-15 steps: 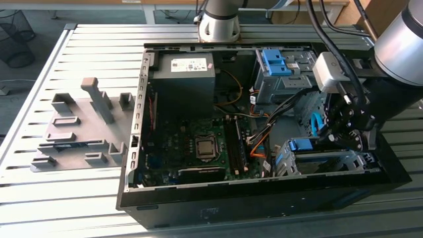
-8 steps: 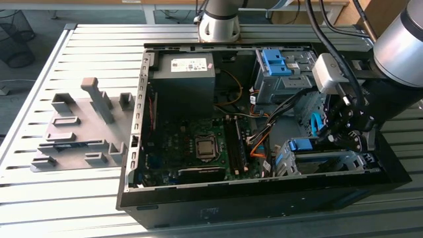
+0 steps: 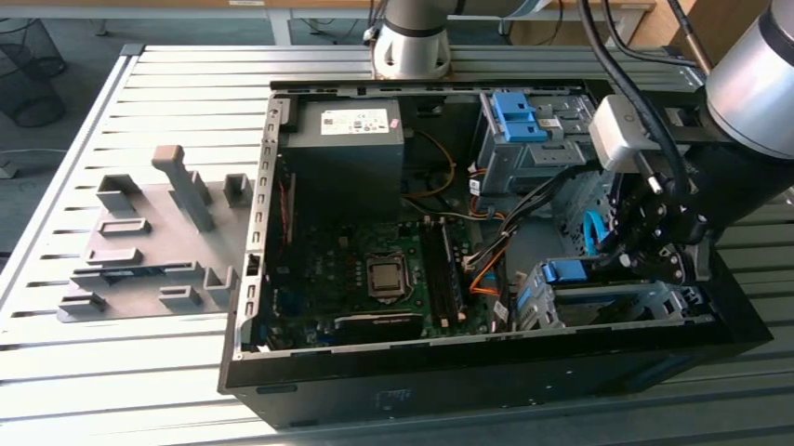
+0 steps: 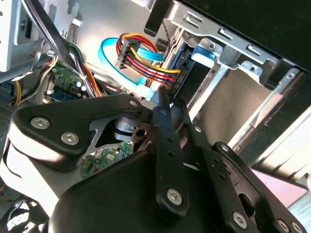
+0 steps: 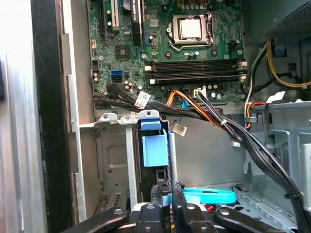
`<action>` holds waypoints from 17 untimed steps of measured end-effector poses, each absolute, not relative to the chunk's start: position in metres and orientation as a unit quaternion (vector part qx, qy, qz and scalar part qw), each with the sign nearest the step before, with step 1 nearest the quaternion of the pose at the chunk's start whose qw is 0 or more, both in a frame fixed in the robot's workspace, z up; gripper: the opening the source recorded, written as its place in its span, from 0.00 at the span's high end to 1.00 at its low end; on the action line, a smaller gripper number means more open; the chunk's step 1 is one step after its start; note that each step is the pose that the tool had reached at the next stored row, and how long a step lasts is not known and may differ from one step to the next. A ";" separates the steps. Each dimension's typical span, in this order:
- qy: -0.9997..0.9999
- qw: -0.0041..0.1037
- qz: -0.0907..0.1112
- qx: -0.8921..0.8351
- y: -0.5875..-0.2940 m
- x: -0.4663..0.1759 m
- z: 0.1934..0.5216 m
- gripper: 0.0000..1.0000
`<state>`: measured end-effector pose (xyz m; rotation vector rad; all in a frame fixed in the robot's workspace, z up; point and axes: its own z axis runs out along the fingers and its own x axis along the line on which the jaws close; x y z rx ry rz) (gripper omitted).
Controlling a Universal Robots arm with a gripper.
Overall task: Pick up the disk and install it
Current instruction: 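Insert the second disk wire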
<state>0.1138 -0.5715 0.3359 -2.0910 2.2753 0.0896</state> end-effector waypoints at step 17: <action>0.736 0.025 0.029 -0.676 -0.572 0.114 0.347 0.89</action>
